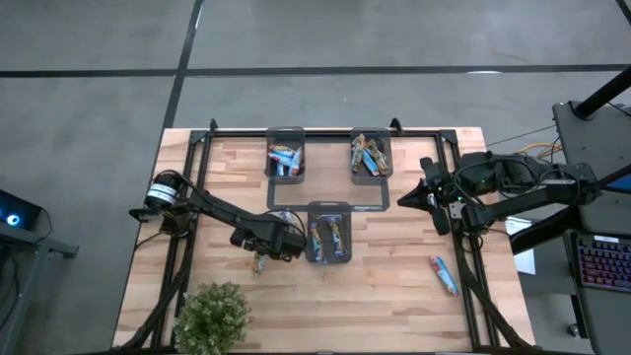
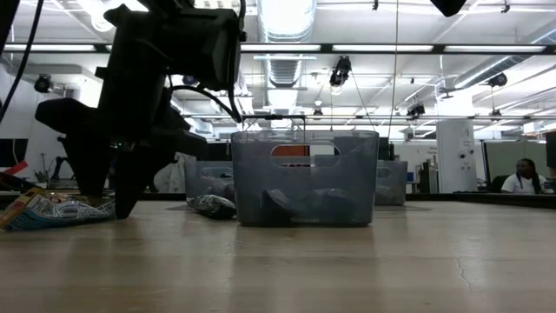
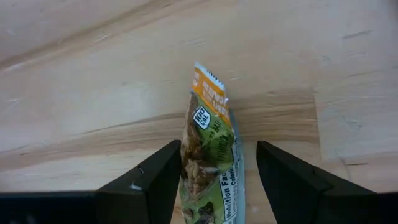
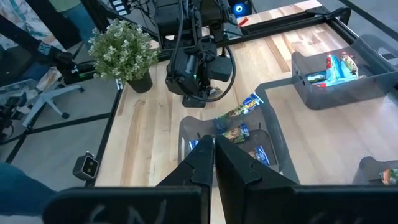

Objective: Pick and place Granola Bars by type
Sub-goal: Put the yellow granola bar into the right black bin

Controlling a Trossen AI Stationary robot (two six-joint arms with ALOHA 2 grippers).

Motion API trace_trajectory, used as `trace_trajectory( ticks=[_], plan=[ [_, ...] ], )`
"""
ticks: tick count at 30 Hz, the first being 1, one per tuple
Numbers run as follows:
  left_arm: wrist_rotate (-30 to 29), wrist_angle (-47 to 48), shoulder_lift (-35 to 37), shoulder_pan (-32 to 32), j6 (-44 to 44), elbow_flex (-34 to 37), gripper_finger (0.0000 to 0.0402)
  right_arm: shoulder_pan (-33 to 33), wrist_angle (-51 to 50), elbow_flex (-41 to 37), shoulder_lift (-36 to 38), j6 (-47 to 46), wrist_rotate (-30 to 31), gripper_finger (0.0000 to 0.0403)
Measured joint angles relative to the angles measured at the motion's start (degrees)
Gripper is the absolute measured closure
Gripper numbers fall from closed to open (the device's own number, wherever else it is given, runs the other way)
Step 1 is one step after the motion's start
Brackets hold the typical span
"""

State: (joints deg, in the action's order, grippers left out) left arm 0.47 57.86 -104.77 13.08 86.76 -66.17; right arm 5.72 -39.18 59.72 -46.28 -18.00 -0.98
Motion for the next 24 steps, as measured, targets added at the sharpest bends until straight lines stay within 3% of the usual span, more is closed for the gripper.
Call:
trace_trajectory(
  ticks=[14, 24],
  plan=[
    [2.1, -1.3, 0.3, -0.2, -0.8, 1.8, 0.0215, 0.0, 0.0, 0.0, 0.0, 0.0, 1.3, 0.0394],
    [3.6, -0.8, 0.1, -0.1, -1.2, 1.6, 0.029, 0.0, 0.0, 0.0, 0.0, 0.0, 1.2, 0.0394]
  ],
)
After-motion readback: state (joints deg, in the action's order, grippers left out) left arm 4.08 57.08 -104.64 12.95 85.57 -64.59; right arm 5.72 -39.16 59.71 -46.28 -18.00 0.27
